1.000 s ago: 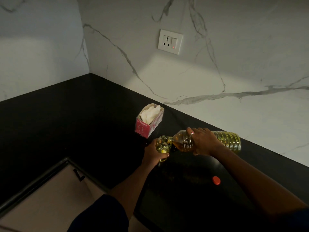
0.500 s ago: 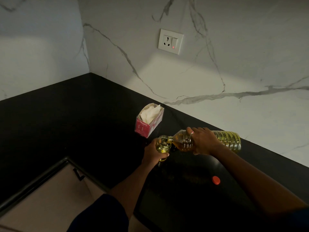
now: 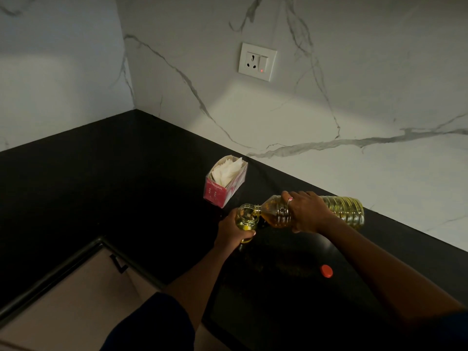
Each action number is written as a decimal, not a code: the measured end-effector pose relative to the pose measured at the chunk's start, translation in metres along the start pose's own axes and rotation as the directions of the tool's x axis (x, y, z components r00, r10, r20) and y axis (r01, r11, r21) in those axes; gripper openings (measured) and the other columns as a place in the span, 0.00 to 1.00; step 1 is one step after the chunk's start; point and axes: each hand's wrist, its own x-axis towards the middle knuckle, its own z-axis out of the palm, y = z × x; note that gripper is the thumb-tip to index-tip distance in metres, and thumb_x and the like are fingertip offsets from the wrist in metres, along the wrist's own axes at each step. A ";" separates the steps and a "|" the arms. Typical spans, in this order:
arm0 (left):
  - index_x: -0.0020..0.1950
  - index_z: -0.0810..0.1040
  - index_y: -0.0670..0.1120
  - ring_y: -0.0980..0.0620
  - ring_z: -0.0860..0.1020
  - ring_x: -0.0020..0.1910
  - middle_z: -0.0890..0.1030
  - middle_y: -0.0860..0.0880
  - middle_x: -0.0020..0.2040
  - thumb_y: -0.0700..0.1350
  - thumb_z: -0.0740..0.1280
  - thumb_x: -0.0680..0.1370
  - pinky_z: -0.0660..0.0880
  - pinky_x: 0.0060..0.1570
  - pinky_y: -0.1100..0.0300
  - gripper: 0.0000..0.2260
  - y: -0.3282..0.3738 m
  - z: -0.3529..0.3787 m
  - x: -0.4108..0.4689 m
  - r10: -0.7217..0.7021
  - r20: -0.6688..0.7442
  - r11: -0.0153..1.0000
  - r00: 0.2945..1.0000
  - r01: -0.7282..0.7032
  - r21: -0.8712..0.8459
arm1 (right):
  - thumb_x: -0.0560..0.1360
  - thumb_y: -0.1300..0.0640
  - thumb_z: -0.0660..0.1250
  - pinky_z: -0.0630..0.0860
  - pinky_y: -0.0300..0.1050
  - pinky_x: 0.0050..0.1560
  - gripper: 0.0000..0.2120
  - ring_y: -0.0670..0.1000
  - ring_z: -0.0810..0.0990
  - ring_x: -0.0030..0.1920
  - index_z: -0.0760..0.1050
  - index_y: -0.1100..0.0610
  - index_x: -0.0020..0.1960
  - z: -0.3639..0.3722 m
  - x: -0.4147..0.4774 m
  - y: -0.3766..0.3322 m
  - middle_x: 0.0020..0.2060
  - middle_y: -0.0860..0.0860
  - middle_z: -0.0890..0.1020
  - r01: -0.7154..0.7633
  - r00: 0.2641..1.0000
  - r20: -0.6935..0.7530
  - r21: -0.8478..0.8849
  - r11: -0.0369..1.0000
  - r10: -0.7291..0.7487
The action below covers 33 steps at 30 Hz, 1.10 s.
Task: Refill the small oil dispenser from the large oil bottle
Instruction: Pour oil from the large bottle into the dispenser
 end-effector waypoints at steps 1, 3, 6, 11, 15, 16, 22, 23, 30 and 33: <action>0.70 0.66 0.48 0.48 0.71 0.65 0.73 0.47 0.65 0.42 0.76 0.66 0.72 0.62 0.53 0.35 0.000 0.000 0.000 -0.001 0.000 1.000 1.000 0.001 0.001 | 0.61 0.43 0.76 0.64 0.52 0.66 0.48 0.55 0.71 0.64 0.54 0.55 0.72 0.000 0.000 0.000 0.66 0.54 0.71 -0.001 1.000 -0.002 0.002 1.000 0.001; 0.70 0.66 0.48 0.48 0.71 0.65 0.73 0.47 0.65 0.42 0.76 0.66 0.72 0.63 0.53 0.35 0.000 0.000 0.000 0.003 -0.001 1.000 1.000 -0.003 0.002 | 0.61 0.43 0.76 0.65 0.52 0.66 0.48 0.55 0.71 0.64 0.55 0.55 0.72 0.000 0.000 0.000 0.65 0.54 0.71 -0.003 1.000 -0.002 0.002 1.000 0.003; 0.70 0.66 0.48 0.48 0.71 0.65 0.73 0.47 0.65 0.42 0.76 0.66 0.71 0.63 0.54 0.35 0.000 0.000 0.001 0.005 -0.001 1.000 1.000 -0.005 0.009 | 0.61 0.43 0.76 0.65 0.52 0.66 0.48 0.55 0.71 0.64 0.54 0.55 0.72 0.000 0.001 0.000 0.66 0.54 0.71 -0.002 1.000 0.005 0.002 1.000 0.002; 0.70 0.65 0.48 0.48 0.71 0.65 0.72 0.46 0.65 0.43 0.76 0.66 0.71 0.62 0.54 0.36 -0.002 0.001 0.002 0.002 0.001 1.000 1.000 -0.002 0.012 | 0.60 0.43 0.76 0.65 0.52 0.66 0.48 0.55 0.71 0.63 0.55 0.55 0.72 0.001 0.001 0.001 0.65 0.54 0.71 0.000 1.000 0.003 0.005 1.000 0.000; 0.70 0.65 0.48 0.48 0.70 0.65 0.72 0.47 0.65 0.43 0.77 0.65 0.71 0.63 0.54 0.36 -0.003 0.001 0.002 -0.002 -0.003 1.000 1.000 0.002 0.016 | 0.61 0.43 0.76 0.65 0.52 0.66 0.48 0.54 0.71 0.63 0.55 0.55 0.72 0.001 0.001 0.000 0.65 0.54 0.71 -0.002 1.000 0.006 0.005 1.000 0.002; 0.71 0.65 0.48 0.48 0.70 0.66 0.72 0.47 0.66 0.43 0.77 0.65 0.71 0.63 0.53 0.36 -0.003 0.001 0.003 0.000 0.000 1.000 1.000 0.000 0.016 | 0.61 0.43 0.75 0.65 0.52 0.66 0.48 0.54 0.71 0.63 0.55 0.55 0.72 0.000 0.001 0.000 0.65 0.54 0.71 -0.001 1.000 0.005 0.003 1.000 0.001; 0.70 0.66 0.48 0.49 0.71 0.65 0.73 0.47 0.65 0.43 0.77 0.65 0.71 0.62 0.54 0.36 -0.004 0.001 0.003 0.007 -0.009 1.000 1.000 -0.007 0.015 | 0.61 0.43 0.75 0.65 0.53 0.66 0.48 0.55 0.70 0.64 0.54 0.55 0.72 -0.002 0.001 -0.001 0.66 0.54 0.70 -0.001 1.000 0.009 -0.006 1.000 0.001; 0.70 0.66 0.48 0.49 0.71 0.65 0.73 0.47 0.65 0.43 0.77 0.65 0.72 0.62 0.54 0.36 -0.004 0.002 0.003 0.008 -0.007 1.000 1.000 -0.008 0.012 | 0.62 0.43 0.75 0.65 0.53 0.66 0.48 0.55 0.70 0.64 0.54 0.55 0.73 -0.002 0.001 -0.001 0.66 0.54 0.70 -0.002 1.000 0.010 -0.010 1.000 0.002; 0.69 0.67 0.48 0.49 0.71 0.64 0.74 0.47 0.64 0.43 0.77 0.64 0.72 0.63 0.53 0.35 -0.005 0.001 0.004 0.016 -0.005 1.000 1.000 -0.016 -0.004 | 0.61 0.42 0.75 0.65 0.52 0.66 0.48 0.54 0.71 0.63 0.54 0.54 0.72 -0.002 0.001 -0.001 0.65 0.54 0.71 0.002 1.000 0.008 -0.017 1.000 -0.002; 0.69 0.67 0.48 0.49 0.71 0.64 0.74 0.47 0.64 0.43 0.77 0.65 0.72 0.62 0.53 0.35 -0.005 0.002 0.004 0.017 -0.012 1.000 1.000 -0.017 0.010 | 0.61 0.42 0.75 0.65 0.52 0.66 0.48 0.54 0.71 0.63 0.55 0.54 0.72 -0.002 0.001 -0.001 0.65 0.54 0.71 0.005 1.000 0.003 -0.012 1.000 -0.005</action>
